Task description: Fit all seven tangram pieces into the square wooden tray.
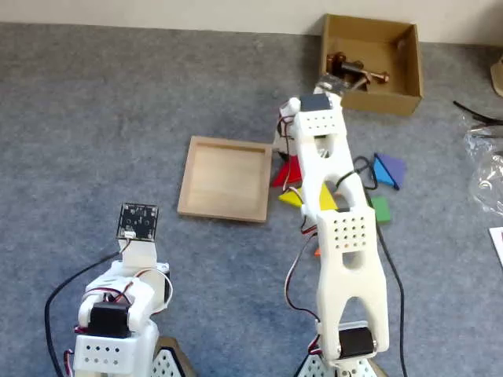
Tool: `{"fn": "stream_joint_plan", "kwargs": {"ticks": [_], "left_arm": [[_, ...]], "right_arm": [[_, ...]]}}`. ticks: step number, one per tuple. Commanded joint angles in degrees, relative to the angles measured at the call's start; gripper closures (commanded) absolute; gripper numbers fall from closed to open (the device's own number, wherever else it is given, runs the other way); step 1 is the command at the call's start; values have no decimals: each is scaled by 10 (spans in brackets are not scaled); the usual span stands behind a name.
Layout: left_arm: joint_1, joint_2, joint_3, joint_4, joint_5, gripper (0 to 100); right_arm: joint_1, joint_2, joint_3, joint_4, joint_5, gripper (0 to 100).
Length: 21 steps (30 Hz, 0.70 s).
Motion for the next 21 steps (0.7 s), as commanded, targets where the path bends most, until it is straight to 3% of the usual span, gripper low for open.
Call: {"fn": "stream_joint_plan", "kwargs": {"ticks": [1, 6, 15, 21], "left_arm": [[10, -4, 11, -2, 4, 995], [10, -4, 11, -2, 4, 995], [10, -4, 11, -2, 4, 995], [10, -4, 11, -2, 4, 995]], "right_arm": [[7, -12, -22, -1, 7, 843], [17, -11, -53, 4, 18, 844], [15, -7, -94, 28, 315, 968], [15, -8, -95, 29, 337, 967]]}}
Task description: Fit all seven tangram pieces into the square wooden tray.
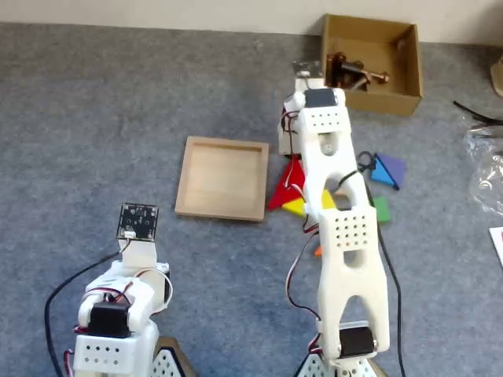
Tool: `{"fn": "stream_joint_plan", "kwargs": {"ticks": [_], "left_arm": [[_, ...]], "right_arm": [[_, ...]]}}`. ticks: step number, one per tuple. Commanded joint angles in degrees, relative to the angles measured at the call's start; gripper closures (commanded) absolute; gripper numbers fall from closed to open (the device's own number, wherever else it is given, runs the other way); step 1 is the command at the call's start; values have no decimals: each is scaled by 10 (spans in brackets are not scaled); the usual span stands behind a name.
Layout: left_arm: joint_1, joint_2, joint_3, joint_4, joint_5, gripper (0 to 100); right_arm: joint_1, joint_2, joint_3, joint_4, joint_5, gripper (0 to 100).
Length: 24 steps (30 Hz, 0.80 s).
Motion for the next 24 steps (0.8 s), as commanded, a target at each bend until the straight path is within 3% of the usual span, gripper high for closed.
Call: {"fn": "stream_joint_plan", "kwargs": {"ticks": [1, 13, 24], "left_arm": [[10, -4, 11, -2, 4, 995], [10, -4, 11, -2, 4, 995], [10, -4, 11, -2, 4, 995]], "right_arm": [[3, -10, -35, 14, 12, 967], [2, -25, -141, 131, 14, 967], [-20, -29, -51, 134, 5, 971]]}}
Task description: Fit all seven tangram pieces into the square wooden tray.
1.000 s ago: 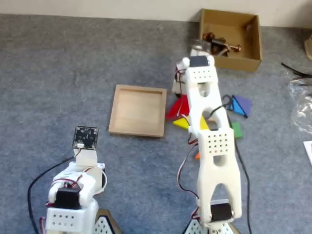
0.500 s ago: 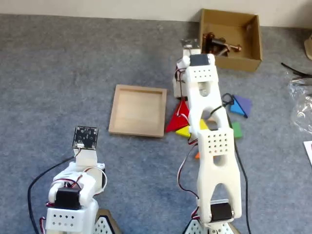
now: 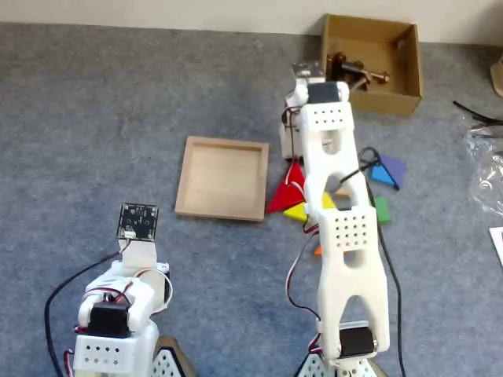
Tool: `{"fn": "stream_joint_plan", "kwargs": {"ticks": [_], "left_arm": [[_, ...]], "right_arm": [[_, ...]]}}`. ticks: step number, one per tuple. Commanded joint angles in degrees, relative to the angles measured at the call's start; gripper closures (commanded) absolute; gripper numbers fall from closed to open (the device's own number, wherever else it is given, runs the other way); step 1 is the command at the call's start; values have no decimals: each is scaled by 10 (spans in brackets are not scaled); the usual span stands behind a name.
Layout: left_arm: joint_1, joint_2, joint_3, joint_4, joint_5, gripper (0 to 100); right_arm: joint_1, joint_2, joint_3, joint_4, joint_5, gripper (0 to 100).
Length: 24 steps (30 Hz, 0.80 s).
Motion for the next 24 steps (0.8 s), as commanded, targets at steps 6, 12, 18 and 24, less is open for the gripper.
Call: {"fn": "stream_joint_plan", "kwargs": {"ticks": [6, 12, 18, 24], "left_arm": [[10, -4, 11, -2, 4, 995], [10, -4, 11, -2, 4, 995], [10, -4, 11, -2, 4, 995], [10, -4, 11, -2, 4, 995]], "right_arm": [[-22, -68, 69, 12, -84, 971], [-20, -141, 221, 12, -85, 971], [-23, -211, 307, 11, -84, 971], [-23, -236, 368, 7, -84, 971]]}}
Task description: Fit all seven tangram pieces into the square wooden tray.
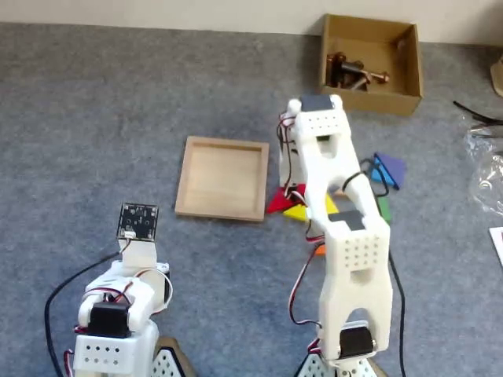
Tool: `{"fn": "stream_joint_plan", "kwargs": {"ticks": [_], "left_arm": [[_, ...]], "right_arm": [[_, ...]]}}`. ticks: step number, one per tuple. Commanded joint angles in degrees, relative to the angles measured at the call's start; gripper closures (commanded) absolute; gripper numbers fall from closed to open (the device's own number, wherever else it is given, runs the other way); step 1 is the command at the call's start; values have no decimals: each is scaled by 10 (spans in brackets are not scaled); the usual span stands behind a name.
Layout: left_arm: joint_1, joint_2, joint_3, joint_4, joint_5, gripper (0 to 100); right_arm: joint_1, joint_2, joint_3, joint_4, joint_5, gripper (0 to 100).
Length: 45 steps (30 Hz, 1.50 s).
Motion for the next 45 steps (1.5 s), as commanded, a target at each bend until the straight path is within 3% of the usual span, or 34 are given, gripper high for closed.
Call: {"fn": "stream_joint_plan", "kwargs": {"ticks": [1, 30, 37, 45], "left_arm": [[10, -4, 11, -2, 4, 995], [10, -4, 11, -2, 4, 995], [10, -4, 11, -2, 4, 995], [10, -4, 11, -2, 4, 995]], "right_arm": [[-6, -44, 11, 6, -4, 971], [-14, 40, -26, -54, -3, 971], [15, 40, -25, -75, -2, 971], [26, 40, -22, -107, 75, 971]]}}
